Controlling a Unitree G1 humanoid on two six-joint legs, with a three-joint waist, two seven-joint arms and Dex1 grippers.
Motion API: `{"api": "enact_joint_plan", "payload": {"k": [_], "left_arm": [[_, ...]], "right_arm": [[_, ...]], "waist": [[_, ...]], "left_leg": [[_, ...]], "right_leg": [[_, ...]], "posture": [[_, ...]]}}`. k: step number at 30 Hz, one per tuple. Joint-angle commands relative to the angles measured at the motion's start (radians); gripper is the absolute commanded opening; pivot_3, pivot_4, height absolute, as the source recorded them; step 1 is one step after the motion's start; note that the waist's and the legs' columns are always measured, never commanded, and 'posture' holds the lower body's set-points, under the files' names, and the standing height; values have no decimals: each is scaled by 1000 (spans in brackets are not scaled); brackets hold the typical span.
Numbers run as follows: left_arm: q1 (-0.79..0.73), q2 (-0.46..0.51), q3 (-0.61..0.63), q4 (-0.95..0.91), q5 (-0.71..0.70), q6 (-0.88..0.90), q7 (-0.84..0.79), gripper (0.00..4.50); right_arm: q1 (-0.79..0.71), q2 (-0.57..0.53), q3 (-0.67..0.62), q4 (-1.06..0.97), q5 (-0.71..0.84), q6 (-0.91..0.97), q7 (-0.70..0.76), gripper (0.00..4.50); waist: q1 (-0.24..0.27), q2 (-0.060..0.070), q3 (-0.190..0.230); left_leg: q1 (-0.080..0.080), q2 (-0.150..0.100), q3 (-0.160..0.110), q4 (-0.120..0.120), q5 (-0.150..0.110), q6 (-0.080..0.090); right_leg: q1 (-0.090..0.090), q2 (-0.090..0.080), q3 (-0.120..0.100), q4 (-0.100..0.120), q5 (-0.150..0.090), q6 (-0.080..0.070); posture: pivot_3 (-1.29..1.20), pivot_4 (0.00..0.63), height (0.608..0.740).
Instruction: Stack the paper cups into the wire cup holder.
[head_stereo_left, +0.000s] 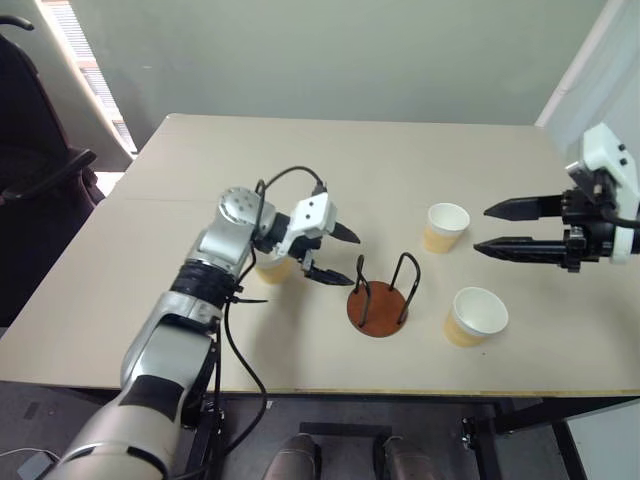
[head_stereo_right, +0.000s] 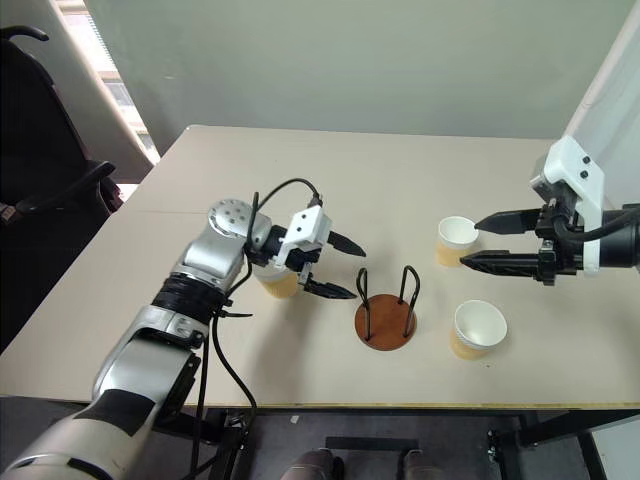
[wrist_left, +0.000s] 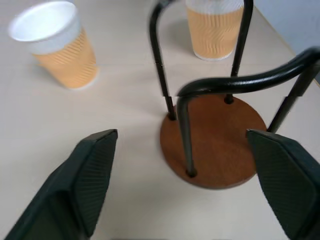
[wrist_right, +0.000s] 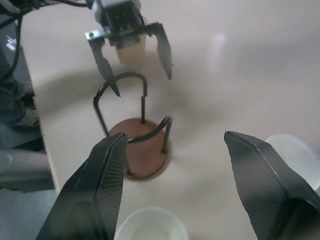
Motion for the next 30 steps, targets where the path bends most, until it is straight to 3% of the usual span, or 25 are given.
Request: {"api": "enact_joint_plan", "payload": {"k": [1,5,10,18,26,30], "left_arm": [[-50,57,24,-70,-30,54,-61,4462],[-86,110,46,-88,-55,111,-69,4462],[-35,192,68,-185,-93,178,-81,4462],[85,293,116,-348,-149,281,-32,4462],[136,317,137,-428,-174,322,8,4462],[148,322,134,-437,-176,325,15,4500]], "right_arm": [[-89,29,130,88,-148,-135,45,3220],[-213,106,339,265,-387,-308,99,3220],[-340,217,489,490,-595,-464,158,3220],[-446,338,569,786,-799,-645,222,3220],[-529,458,594,1048,-940,-791,236,3220],[-561,506,589,1134,-981,-833,236,2262]], "waist": [[-3,0,0],[-7,0,0],[-12,0,0],[-16,1,0],[-18,1,0],[-19,1,0]], "left_leg": [[0,0,0,0,0,0],[1,1,0,0,-1,1],[-1,1,-1,-2,-1,1],[-6,1,-2,-4,1,-2],[-6,2,-2,-4,1,-2],[-5,2,-3,-5,2,-3]], "right_leg": [[0,0,0,0,0,0],[-1,0,0,1,1,-1],[-5,0,-1,1,3,-3],[-11,0,-2,1,2,-5],[-11,0,-2,2,3,-10],[-11,0,-3,3,4,-12]], "posture": [[0,150,740],[0,150,740],[0,150,740],[0,150,740],[0,150,740],[0,150,740]]}}
